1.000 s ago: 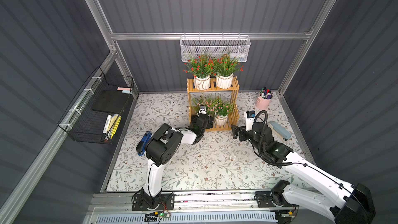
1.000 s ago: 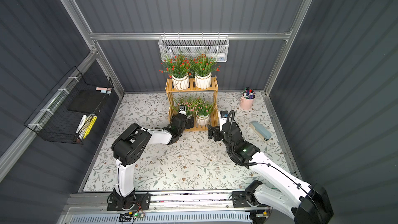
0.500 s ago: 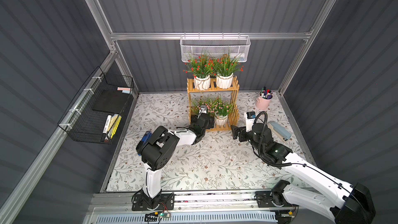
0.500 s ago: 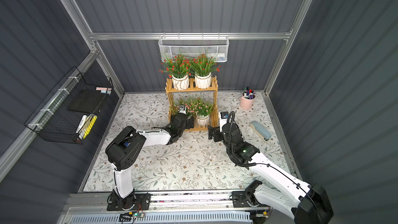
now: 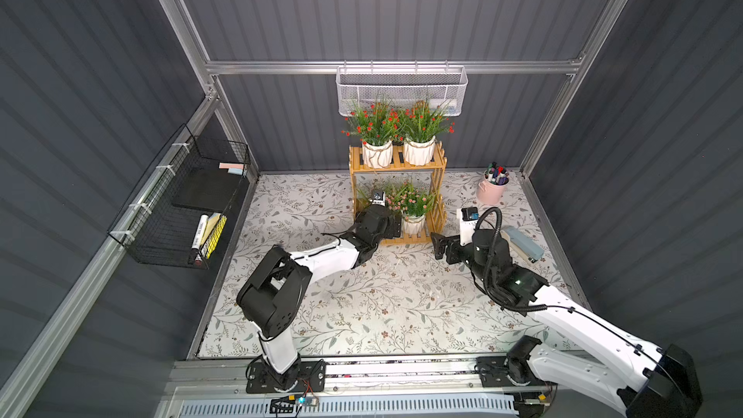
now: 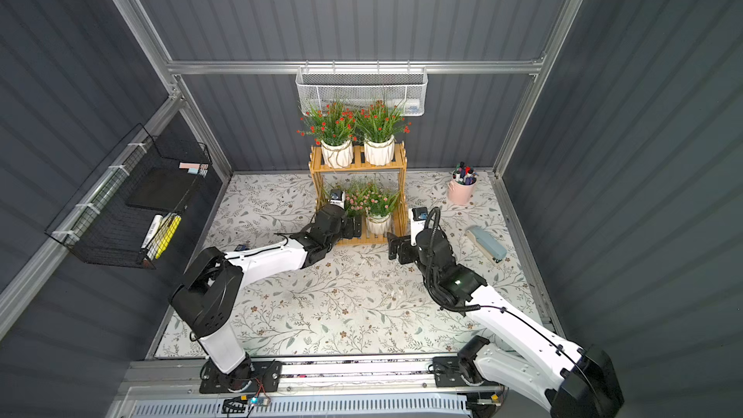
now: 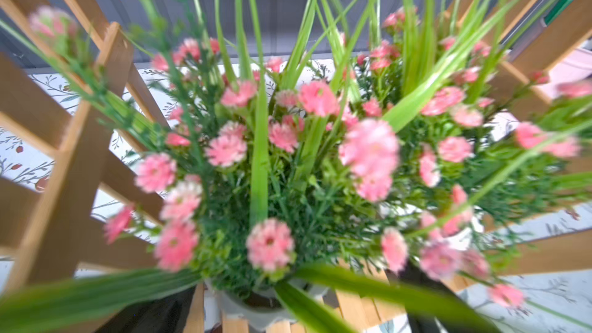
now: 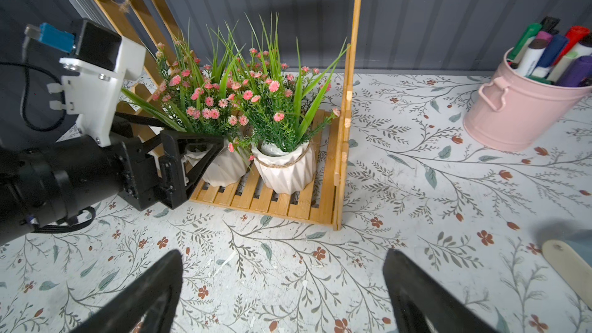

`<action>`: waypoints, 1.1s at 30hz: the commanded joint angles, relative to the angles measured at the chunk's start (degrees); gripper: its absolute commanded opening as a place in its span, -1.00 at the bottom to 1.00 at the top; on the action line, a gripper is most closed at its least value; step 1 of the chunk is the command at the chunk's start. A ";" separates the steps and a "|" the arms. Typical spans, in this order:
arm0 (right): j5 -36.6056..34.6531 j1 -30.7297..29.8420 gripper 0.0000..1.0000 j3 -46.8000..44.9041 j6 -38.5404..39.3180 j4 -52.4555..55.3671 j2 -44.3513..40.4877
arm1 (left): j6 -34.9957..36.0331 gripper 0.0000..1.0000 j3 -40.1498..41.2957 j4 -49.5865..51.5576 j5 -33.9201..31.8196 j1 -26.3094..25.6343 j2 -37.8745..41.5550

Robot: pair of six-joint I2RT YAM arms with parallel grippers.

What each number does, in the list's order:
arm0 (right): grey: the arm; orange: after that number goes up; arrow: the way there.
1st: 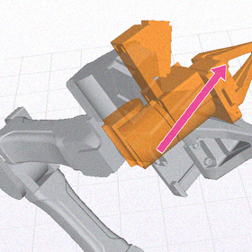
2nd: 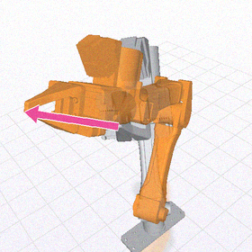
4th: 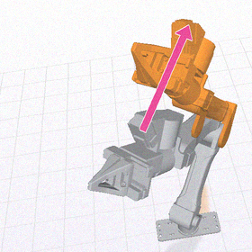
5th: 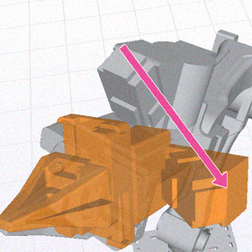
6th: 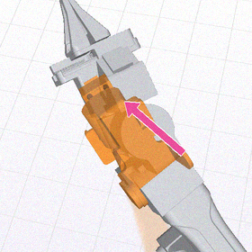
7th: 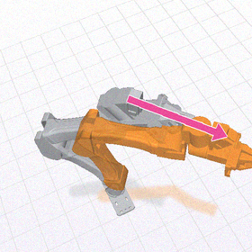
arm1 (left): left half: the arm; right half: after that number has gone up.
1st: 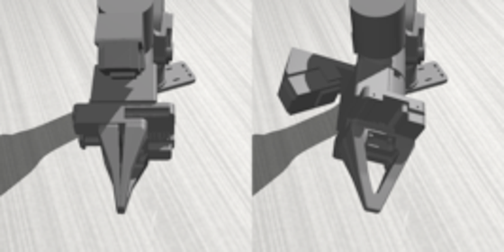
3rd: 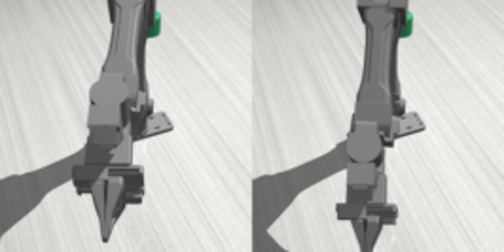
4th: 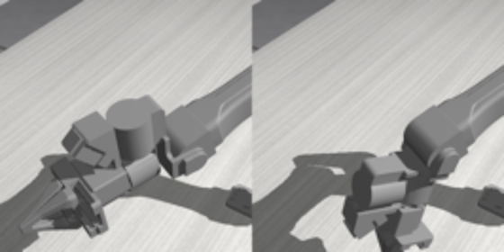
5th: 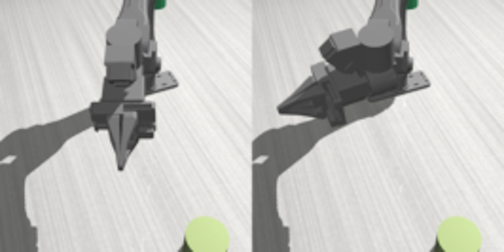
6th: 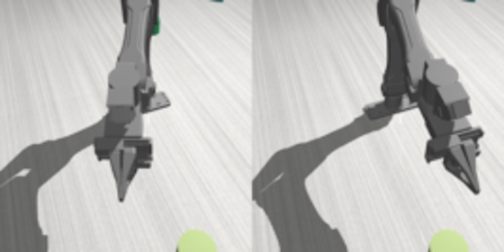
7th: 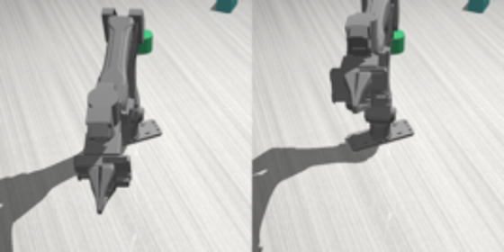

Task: Place the baby's breath potted plants on the rack by color
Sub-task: Place the baby's breath potted plant on the rack, then reset both arms

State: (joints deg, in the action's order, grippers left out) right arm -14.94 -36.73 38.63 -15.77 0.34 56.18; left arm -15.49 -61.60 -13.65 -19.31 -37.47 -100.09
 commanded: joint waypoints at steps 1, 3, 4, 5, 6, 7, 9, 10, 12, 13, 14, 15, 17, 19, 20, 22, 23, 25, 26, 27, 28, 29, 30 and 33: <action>0.39 0.24 0.98 2.50 2.52 1.59 -1.15 | -1.16 0.99 -0.38 2.94 2.71 -0.34 3.66; 0.52 0.19 0.98 4.11 4.18 4.26 -1.59 | -1.81 0.99 0.19 3.49 3.68 -0.41 5.31; 0.59 0.18 0.98 5.25 4.88 5.87 -1.90 | -2.50 0.99 0.90 3.82 3.73 -0.41 6.56; 0.67 0.20 0.98 6.14 5.06 7.24 -2.26 | -3.25 0.99 1.58 4.18 3.83 -0.36 7.80; 0.85 0.20 0.98 6.83 5.05 8.41 -2.88 | -4.25 0.99 2.44 4.45 3.83 -0.36 9.57; 1.25 0.19 0.98 7.05 5.05 9.00 -3.53 | -5.06 0.99 3.26 4.84 3.86 -0.41 11.16; 1.78 0.24 0.98 6.97 5.20 9.66 -5.20 | -5.45 0.99 4.01 6.94 5.59 -0.41 14.72; 1.70 0.20 0.98 7.07 5.28 10.65 -6.05 | -5.33 0.99 3.85 8.86 5.69 -0.41 16.11; 0.46 0.17 0.98 7.83 4.81 14.59 -8.16 | -5.00 0.99 4.05 13.20 5.89 -0.41 19.66; -0.18 0.19 0.98 7.86 4.74 16.02 -9.03 | -5.03 0.99 4.20 14.74 5.68 -0.41 21.35; -0.71 0.25 0.98 7.52 4.86 16.76 -9.99 | -5.02 0.99 4.41 17.08 5.06 -0.24 23.35; -1.01 0.34 0.98 6.95 5.06 16.90 -10.74 | -5.09 0.99 4.55 19.03 4.18 -0.06 25.51; -1.07 0.50 0.98 4.76 4.88 15.83 -11.98 | -5.79 0.99 4.64 23.20 1.13 0.67 29.05; -1.15 1.27 0.98 1.08 3.36 11.97 -13.38 | -6.32 0.99 4.71 26.21 -1.60 1.87 31.82; 0.17 2.00 0.98 -1.11 4.02 8.48 -13.99 | -6.06 0.99 4.87 27.43 -2.87 2.54 32.92; 2.51 4.22 0.98 -5.64 5.99 0.20 -13.91 | -5.00 0.99 5.57 27.87 -3.59 4.82 34.52; 4.68 6.28 0.98 -5.99 6.76 -1.29 -13.26 | -4.11 0.99 6.32 27.45 -3.67 6.55 34.85; 6.29 11.27 0.98 -4.32 6.48 -1.80 -10.84 | -2.93 0.99 8.12 25.69 -5.08 10.16 34.49; 7.26 13.78 0.98 -3.57 6.80 -3.04 -9.09 | -1.49 0.99 9.18 23.65 -3.99 12.87 34.08; 8.45 16.19 0.98 -3.02 6.60 -4.62 -7.06 | -0.52 0.99 10.33 22.10 -2.14 15.95 33.27; 10.12 18.03 0.98 -2.42 6.95 -5.51 -4.86 | 0.60 0.99 11.53 20.38 -0.09 18.85 32.60; 11.79 19.48 0.98 -1.65 7.50 -6.12 -2.12 | 2.20 0.99 13.40 17.36 0.69 21.23 31.99; 13.62 20.80 0.98 -0.48 8.40 -5.72 0.55 | 4.52 0.99 16.13 13.21 1.23 23.02 31.65; 12.08 22.28 0.98 1.66 11.36 -2.46 5.38 | 12.39 0.99 22.94 0.93 2.30 26.46 29.60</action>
State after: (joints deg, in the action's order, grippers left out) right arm -5.02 -15.44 38.35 -7.77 -1.32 59.27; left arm -11.68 -43.00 -1.32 -19.31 -12.69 -69.08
